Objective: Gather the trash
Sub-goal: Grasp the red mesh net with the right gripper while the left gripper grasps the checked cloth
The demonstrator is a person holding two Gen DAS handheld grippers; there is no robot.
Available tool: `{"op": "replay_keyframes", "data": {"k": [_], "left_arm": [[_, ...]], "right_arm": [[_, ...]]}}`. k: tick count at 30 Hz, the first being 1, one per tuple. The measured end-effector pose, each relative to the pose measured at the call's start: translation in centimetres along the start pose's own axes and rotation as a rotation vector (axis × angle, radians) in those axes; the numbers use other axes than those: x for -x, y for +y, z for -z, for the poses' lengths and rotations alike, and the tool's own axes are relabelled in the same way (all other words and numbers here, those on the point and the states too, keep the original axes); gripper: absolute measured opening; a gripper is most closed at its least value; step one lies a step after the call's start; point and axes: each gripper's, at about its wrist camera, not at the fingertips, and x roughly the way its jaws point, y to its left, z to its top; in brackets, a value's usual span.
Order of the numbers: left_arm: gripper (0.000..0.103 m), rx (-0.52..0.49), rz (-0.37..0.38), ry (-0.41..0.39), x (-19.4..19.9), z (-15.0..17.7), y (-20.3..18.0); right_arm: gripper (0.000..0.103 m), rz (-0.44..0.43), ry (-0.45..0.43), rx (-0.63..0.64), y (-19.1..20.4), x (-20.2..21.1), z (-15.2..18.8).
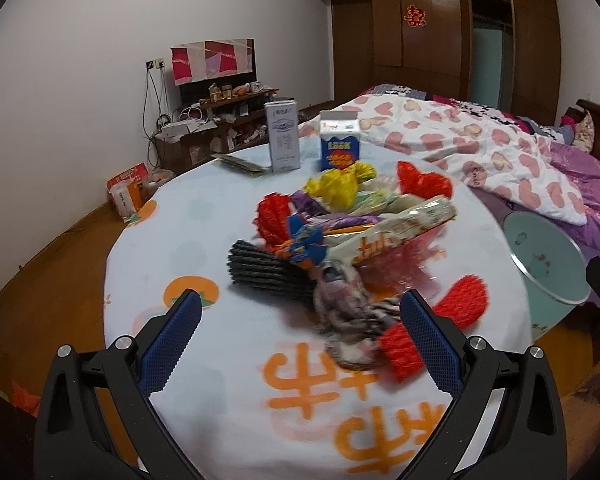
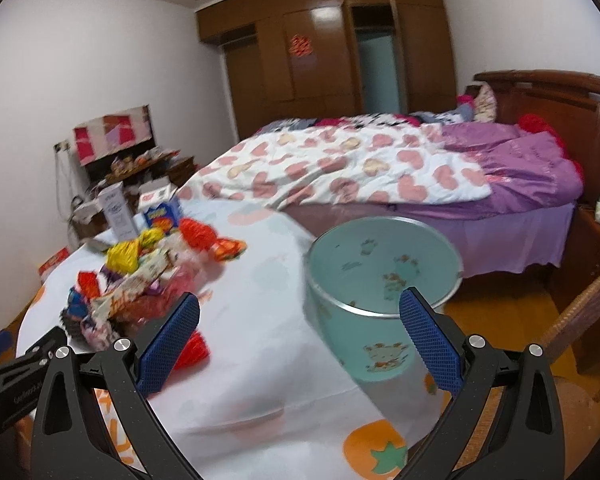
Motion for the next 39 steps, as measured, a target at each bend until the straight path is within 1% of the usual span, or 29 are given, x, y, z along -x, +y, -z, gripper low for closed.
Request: {"op": "replay_keyframes", "data": {"k": [3, 5, 7, 8, 9, 14, 16, 18, 19, 21, 22, 24, 25, 26, 27, 29, 33, 35, 39], "left_arm": [[0.097, 0.009, -0.016, 0.032, -1.5, 0.5, 1.6], [0.097, 0.030, -0.029, 0.053, -2.3, 0.6, 2.8], [0.097, 0.053, -0.044, 0.077, -3.3, 0.7, 3.9], [0.097, 0.056, -0.050, 0.082, -3.6, 0.7, 4.2], [0.097, 0.058, -0.058, 0.086, -3.9, 0.6, 4.5], [0.097, 0.054, -0.073, 0.101, -5.2, 0.5, 5.1], [0.097, 0.047, -0.077, 0.111, -5.7, 0.6, 5.1], [0.097, 0.044, -0.080, 0.120, -6.3, 0.7, 5.2], [0.097, 0.045, -0.080, 0.126, -6.6, 0.7, 5.2], [0.097, 0.048, -0.080, 0.133, -6.9, 0.8, 5.3], [0.097, 0.048, -0.081, 0.136, -7.0, 0.8, 5.3], [0.097, 0.050, -0.081, 0.141, -7.2, 0.8, 5.3], [0.097, 0.051, -0.080, 0.142, -7.2, 0.8, 5.3], [0.097, 0.051, -0.080, 0.143, -7.2, 0.9, 5.2], [0.097, 0.050, -0.079, 0.142, -7.2, 0.9, 5.2], [0.097, 0.045, -0.075, 0.135, -7.1, 0.9, 5.1], [0.097, 0.043, -0.066, 0.120, -6.4, 0.7, 5.0], [0.097, 0.044, -0.047, 0.114, -6.1, 0.6, 4.9], [0.097, 0.027, 0.018, 0.106, -5.4, 0.3, 3.7]], "right_arm": [[0.097, -0.041, 0.037, 0.033, 1.0, -0.9, 0.5], [0.096, -0.085, 0.079, 0.055, 2.0, -2.0, 0.9], [0.089, -0.109, 0.109, 0.074, 3.0, -3.1, 1.1], [0.084, -0.124, 0.127, 0.078, 3.6, -3.7, 1.1], [0.082, -0.138, 0.147, 0.078, 4.1, -4.4, 1.2], [0.079, -0.199, 0.233, 0.062, 5.8, -7.2, 1.9], [0.074, -0.211, 0.263, 0.071, 6.5, -8.2, 2.3], [0.063, -0.236, 0.302, 0.071, 7.1, -9.2, 2.8], [0.060, -0.248, 0.314, 0.069, 7.2, -9.5, 3.0], [0.050, -0.279, 0.328, 0.067, 7.4, -9.9, 3.2], [0.049, -0.289, 0.328, 0.069, 7.5, -9.9, 3.3], [0.038, -0.295, 0.309, 0.083, 7.7, -9.6, 3.3], [0.034, -0.298, 0.303, 0.091, 7.8, -9.6, 3.3], [0.023, -0.310, 0.294, 0.097, 7.8, -9.5, 3.2], [0.019, -0.323, 0.293, 0.096, 7.7, -9.3, 3.1], [0.013, -0.324, 0.289, 0.089, 7.6, -9.1, 2.8], [0.012, -0.300, 0.245, 0.063, 6.5, -8.3, 1.8], [0.012, -0.278, 0.200, 0.060, 5.7, -7.6, 1.1], [0.012, -0.226, 0.141, 0.077, 4.4, -7.0, -0.1]]}}
